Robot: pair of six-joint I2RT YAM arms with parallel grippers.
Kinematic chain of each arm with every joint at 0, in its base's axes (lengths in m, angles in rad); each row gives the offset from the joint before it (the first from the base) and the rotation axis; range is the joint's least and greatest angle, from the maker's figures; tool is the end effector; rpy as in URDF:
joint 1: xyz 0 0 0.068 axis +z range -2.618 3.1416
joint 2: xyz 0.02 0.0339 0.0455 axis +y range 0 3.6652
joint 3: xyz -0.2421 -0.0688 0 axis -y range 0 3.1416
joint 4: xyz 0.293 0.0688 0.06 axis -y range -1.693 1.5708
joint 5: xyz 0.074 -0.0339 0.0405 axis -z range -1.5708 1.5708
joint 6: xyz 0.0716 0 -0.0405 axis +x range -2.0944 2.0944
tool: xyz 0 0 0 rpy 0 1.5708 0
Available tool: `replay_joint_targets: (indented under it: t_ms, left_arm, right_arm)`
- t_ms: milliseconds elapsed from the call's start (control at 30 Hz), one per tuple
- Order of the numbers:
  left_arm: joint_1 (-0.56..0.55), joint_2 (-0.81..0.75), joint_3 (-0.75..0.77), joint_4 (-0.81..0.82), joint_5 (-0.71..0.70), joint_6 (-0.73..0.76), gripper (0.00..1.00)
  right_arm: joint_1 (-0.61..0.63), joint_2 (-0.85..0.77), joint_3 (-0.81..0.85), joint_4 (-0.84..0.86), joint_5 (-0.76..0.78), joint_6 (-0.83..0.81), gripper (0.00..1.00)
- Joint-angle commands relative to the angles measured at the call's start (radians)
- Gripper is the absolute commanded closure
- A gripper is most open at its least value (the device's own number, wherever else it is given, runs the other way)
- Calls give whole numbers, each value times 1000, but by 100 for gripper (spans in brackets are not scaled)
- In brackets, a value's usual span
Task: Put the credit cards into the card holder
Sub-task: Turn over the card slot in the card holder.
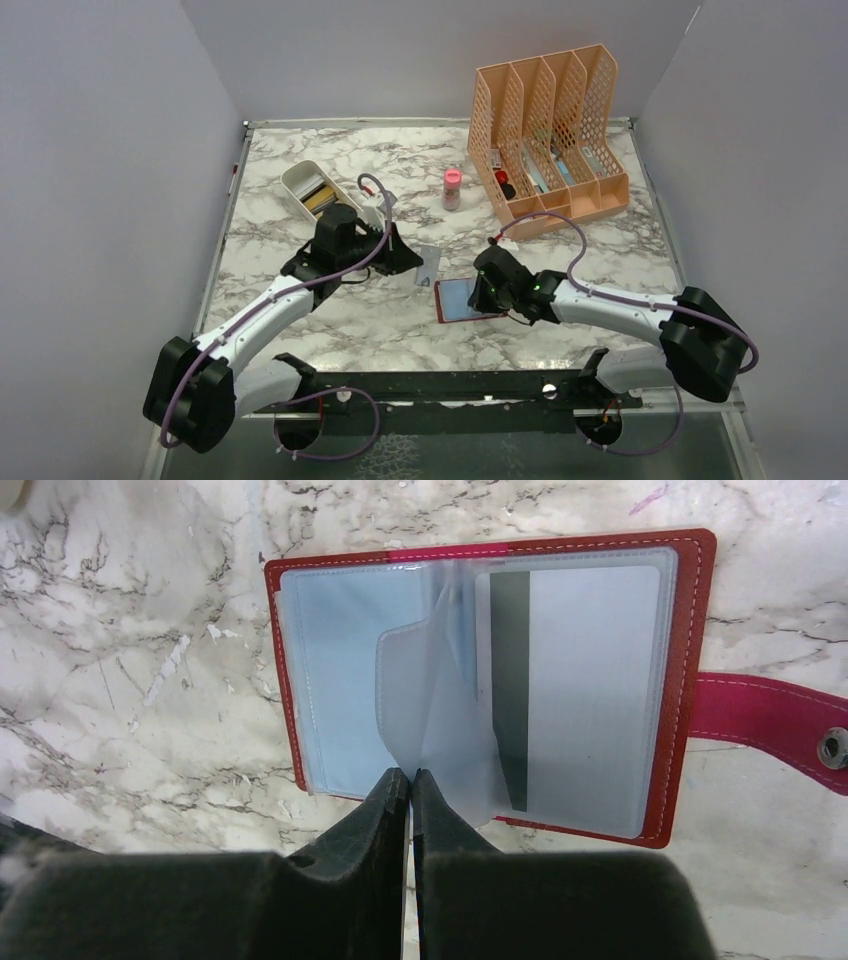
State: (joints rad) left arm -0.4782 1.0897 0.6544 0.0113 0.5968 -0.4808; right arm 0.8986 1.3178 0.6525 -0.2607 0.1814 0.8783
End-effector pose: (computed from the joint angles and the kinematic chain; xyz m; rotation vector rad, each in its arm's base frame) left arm 0.2659 -0.1832 0.2042 0.4112 2.0843 -1.1894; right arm 0.2055 0.2375 0.0988 0.0516 2.5518 0.5151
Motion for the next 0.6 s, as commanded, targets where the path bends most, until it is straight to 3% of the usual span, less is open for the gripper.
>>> replay_joint_targets:
  t_ms: [0, 200, 567]
  left_arm:
    - [-58, 57, -46, 169, -49, -116, 100]
    - [-149, 170, -47, 242, -93, -159, 100]
    - [-275, 365, 22, 303, -143, -191, 100]
  right_arm:
    - [-32, -33, -21, 49, -38, -36, 89]
    - [-59, -69, -40, 30, -21, -57, 85]
    - [-72, -126, -32, -160, 120, -37, 77]
